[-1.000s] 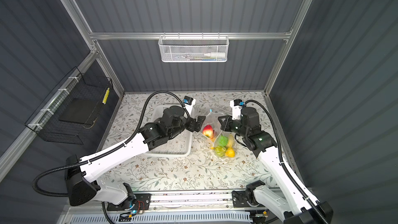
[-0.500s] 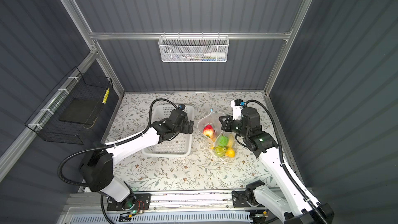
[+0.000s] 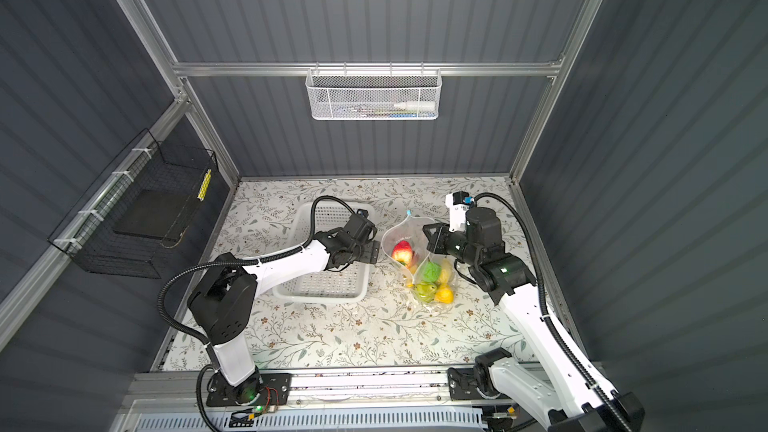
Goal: Place the food in the zip-top bag and seal the zipper
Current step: 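Withdraw the left gripper from the bag back over the empty basket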
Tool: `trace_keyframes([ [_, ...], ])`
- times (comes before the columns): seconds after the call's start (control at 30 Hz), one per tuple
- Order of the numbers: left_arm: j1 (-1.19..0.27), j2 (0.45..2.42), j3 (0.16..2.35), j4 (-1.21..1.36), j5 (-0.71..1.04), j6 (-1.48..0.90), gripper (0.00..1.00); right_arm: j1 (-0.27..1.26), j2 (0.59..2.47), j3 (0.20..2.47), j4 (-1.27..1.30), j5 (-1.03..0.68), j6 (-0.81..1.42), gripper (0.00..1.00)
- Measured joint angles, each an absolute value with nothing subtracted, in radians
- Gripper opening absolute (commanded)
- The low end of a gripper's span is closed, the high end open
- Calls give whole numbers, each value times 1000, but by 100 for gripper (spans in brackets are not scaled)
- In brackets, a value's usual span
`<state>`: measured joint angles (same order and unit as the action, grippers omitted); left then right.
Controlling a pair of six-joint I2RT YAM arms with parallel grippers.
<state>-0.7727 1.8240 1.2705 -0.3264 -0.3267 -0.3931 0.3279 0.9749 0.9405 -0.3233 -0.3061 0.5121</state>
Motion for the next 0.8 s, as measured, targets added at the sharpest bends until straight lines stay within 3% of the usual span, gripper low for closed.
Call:
trace_keyframes([
  [0.57, -638, 1744, 1216, -435, -493, -362, 88, 328, 1006, 952, -323, -311, 512, 0],
  [0.8, -634, 1538, 1216, -387, -315, -345, 90, 328, 1021, 963, -323, -315, 512, 0],
])
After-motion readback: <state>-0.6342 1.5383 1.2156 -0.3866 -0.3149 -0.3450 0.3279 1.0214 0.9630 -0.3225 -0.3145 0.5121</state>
